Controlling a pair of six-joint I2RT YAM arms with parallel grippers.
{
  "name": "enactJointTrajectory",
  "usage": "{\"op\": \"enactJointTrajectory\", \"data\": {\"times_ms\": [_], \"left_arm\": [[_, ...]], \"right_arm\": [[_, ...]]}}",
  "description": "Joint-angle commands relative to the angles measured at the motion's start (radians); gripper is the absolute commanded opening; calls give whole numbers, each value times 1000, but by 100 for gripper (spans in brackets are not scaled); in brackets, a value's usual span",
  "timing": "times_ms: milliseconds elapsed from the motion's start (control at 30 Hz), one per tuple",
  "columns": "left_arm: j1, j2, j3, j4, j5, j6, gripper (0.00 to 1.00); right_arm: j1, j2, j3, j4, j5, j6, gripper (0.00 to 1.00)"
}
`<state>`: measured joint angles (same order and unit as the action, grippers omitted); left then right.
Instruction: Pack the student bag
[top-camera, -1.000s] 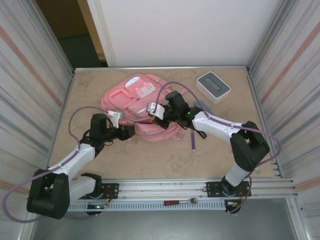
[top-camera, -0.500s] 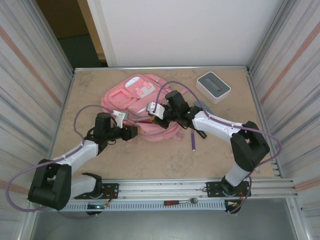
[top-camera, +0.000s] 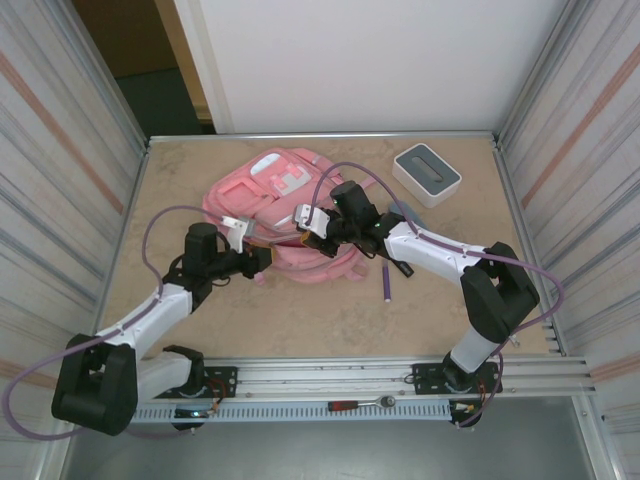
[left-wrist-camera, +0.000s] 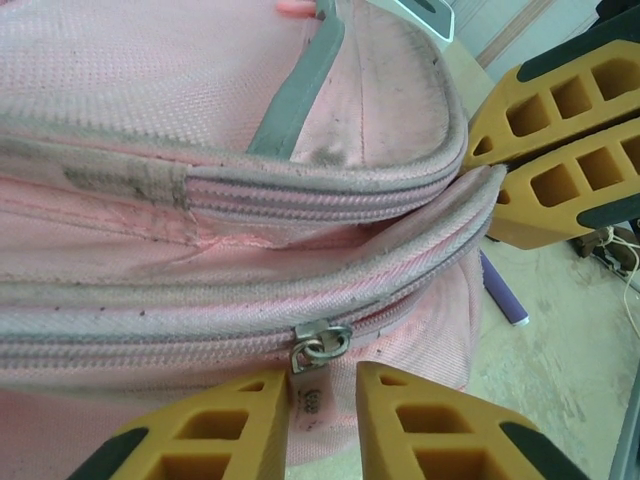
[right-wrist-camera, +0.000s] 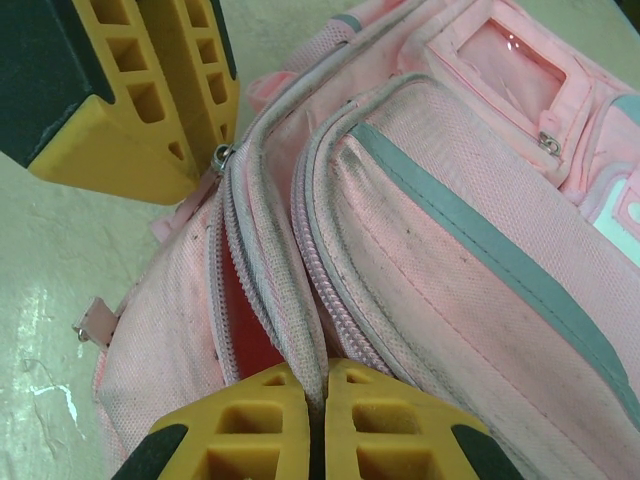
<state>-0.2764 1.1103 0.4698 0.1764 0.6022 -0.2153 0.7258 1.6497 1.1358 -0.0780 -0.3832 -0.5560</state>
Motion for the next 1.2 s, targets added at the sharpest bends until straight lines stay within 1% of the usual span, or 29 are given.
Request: {"op": "enactJointTrajectory", "data": {"times_ms": [0,67,167,267,367,533,700,767,833,900,1033,1167], "left_arm": [[-6,22,28,-9,-2,19,23],[-6,38,33,-19,-11,21,24],[-6,57,28,-25,-21,18,31],[-12,71,5,5,-28,4,37],[-20,95,1,26,-31,-5,37],[-26,117,21,38,-32,-5,31],[-27,108,37,5,-55,8,23],[-27,90,33,-14,-78,8,15],[-27,71,30,-37,-117,6,10],[-27,51,33,-66,-167,3,1],[-22,11,48,-148,-298,-15,0],[-1,-4,64,-210,-392,-31,0]], "right_arm": [[-6,5,47,19,8,50,3],[-6,5,47,17,10,50,3],[-6,5,48,12,18,50,3],[-6,5,49,12,20,48,3],[-5,8,50,12,17,51,3],[-5,11,51,12,20,51,3],[-6,11,48,4,35,43,3],[-7,9,46,-1,38,36,3],[-11,6,42,-3,38,33,3],[-14,3,39,-3,37,31,3],[-17,-6,31,-7,45,25,3],[-23,-16,20,-9,47,24,3]]}}
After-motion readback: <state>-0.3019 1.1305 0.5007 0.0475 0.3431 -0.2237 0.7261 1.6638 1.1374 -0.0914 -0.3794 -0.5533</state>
